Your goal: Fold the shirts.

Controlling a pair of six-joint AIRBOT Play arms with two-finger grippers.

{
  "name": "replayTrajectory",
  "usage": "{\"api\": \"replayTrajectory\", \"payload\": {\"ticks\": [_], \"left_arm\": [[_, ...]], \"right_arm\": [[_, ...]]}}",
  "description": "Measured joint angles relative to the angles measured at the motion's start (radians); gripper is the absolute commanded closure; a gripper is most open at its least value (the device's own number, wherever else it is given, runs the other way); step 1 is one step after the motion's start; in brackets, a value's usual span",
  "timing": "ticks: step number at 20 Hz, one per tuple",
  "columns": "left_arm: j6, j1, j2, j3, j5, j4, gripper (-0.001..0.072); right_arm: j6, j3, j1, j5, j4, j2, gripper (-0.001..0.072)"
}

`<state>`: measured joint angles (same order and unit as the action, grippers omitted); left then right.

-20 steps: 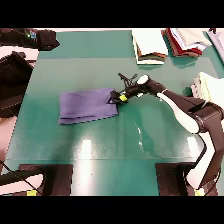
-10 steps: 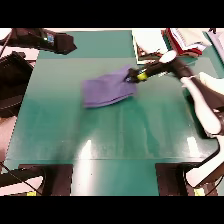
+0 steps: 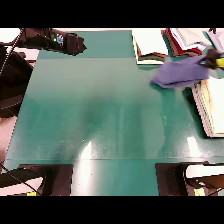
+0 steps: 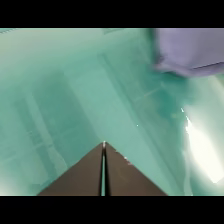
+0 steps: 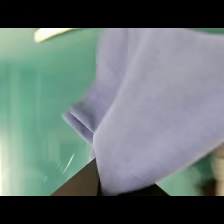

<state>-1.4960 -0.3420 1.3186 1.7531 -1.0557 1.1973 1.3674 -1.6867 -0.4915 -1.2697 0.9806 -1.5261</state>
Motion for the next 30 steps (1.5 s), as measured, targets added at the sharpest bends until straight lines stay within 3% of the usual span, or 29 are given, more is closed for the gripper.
{"api": "replayTrajectory", "payload": {"ticks": [6, 11, 16, 22, 30], "left_arm": [[-0.036, -0.002, 0.000, 0.000, 0.014, -0.001, 0.0683], [-0.047, -0.002, 0.000, 0.000, 0.015, -0.001, 0.0683], [-0.049, -0.002, 0.000, 0.000, 0.004, -0.001, 0.0683], [-0.049, -0.002, 0.000, 0.000, -0.003, -0.001, 0.0683], [-0.048, -0.002, 0.000, 0.000, -0.009, -0.001, 0.0682]], "right_arm": [[-0.004, -0.002, -0.170, 0.111, 0.006, 0.014, 0.0692], [-0.031, -0.030, -0.170, 0.288, 0.006, 0.015, 0.0692], [-0.085, -0.177, -0.140, 0.371, 0.006, -0.013, 0.0692], [-0.109, -0.271, -0.167, 0.362, 0.014, 0.005, 0.0693], [-0.181, -0.257, -0.272, 0.133, 0.017, 0.077, 0.0692]]}}
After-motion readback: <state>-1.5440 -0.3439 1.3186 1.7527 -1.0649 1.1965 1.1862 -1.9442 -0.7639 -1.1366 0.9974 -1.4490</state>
